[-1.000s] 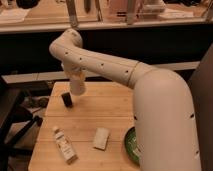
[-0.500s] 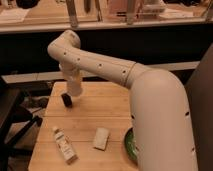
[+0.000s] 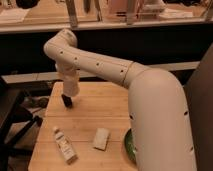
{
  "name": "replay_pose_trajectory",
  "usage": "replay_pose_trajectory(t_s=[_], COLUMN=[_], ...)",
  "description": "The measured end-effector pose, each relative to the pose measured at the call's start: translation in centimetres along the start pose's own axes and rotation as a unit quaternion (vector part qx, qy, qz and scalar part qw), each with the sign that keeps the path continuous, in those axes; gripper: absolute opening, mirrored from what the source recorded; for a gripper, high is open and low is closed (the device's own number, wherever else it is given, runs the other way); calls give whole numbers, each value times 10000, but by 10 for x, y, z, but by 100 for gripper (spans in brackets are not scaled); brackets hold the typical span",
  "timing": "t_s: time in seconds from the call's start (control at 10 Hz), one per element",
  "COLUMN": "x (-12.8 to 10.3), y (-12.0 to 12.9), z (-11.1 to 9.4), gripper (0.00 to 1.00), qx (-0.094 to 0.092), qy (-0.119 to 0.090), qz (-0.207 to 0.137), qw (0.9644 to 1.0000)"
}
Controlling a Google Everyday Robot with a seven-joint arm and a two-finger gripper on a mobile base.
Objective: Place the ceramic cup over the eraser
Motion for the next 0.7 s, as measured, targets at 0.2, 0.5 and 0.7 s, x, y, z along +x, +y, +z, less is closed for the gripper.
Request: replay_pose_trajectory(t_s=[0.2, 0.5, 0.7], x=[-2, -8, -12], y=[-4, -12, -15], z=[0, 5, 12], gripper=[1, 1, 1], qx=[38, 101, 104], qy=[-58, -191, -281], qz=[-123, -280, -380], qw=[9999, 9994, 9988])
